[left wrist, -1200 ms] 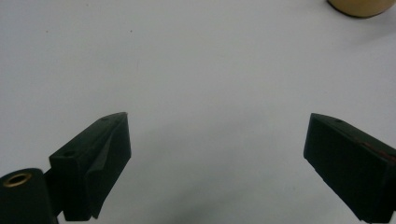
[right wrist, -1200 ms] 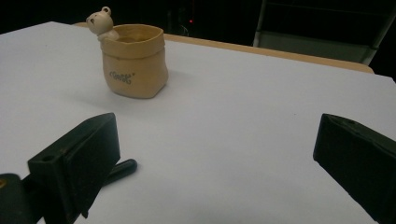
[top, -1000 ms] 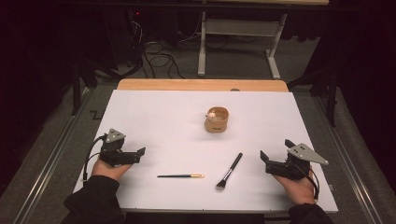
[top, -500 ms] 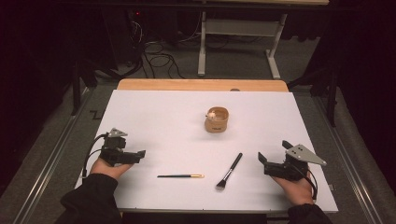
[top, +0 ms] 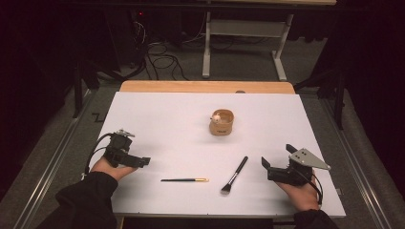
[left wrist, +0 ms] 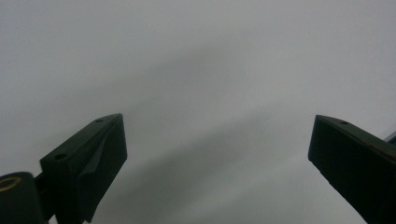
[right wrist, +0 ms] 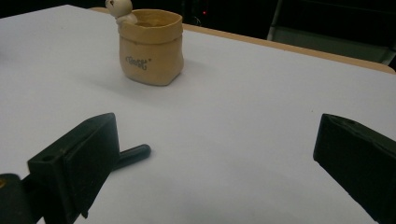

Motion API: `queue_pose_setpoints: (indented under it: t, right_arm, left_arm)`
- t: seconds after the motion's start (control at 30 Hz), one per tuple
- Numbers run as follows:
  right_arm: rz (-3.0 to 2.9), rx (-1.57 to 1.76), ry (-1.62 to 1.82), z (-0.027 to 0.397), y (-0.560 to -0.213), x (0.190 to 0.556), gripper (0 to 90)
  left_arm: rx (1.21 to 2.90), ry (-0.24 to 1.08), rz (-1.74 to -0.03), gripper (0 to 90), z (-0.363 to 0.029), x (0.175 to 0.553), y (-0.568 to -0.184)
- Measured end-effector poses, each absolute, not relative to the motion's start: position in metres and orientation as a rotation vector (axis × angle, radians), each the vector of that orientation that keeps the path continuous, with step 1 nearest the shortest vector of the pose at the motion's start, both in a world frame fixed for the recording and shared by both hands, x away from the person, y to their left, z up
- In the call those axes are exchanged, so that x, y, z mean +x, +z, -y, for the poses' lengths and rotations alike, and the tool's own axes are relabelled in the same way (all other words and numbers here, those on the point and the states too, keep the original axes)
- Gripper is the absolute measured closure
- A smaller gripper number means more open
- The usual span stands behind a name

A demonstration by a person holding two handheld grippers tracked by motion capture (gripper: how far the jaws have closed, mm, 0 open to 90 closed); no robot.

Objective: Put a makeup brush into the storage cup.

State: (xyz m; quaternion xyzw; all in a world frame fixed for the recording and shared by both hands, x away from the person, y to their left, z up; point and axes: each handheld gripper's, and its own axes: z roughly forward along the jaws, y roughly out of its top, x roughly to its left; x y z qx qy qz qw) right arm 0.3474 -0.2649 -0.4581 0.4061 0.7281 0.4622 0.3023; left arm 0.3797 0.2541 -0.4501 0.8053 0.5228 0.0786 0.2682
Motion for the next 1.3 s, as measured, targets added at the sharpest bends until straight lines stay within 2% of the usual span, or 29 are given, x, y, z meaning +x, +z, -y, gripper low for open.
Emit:
queue_pose_setpoints:
  t: [0.2, 0.7, 1.13, 1.3]
  right_arm:
    - [-1.941, 1.086, 1.219, 0.264, -0.460, 0.348, 1.2]
    - [-1.950, 1.078, 1.225, 0.262, -0.461, 0.349, 1.2]
    - [-1.961, 1.075, 1.223, 0.260, -0.462, 0.348, 1.2]
    - [-1.975, 1.076, 1.221, 0.259, -0.464, 0.349, 1.2]
  left_arm:
    - [2.259, 0.165, -1.415, 0.6, -0.249, 0.381, -0.453]
    - [2.346, 0.085, -1.444, 1.2, -0.246, 0.384, -0.451]
    - [2.408, 0.017, -1.432, 7.8, -0.241, 0.383, -0.446]
    - [2.447, -0.010, -1.401, 13.8, -0.238, 0.382, -0.446]
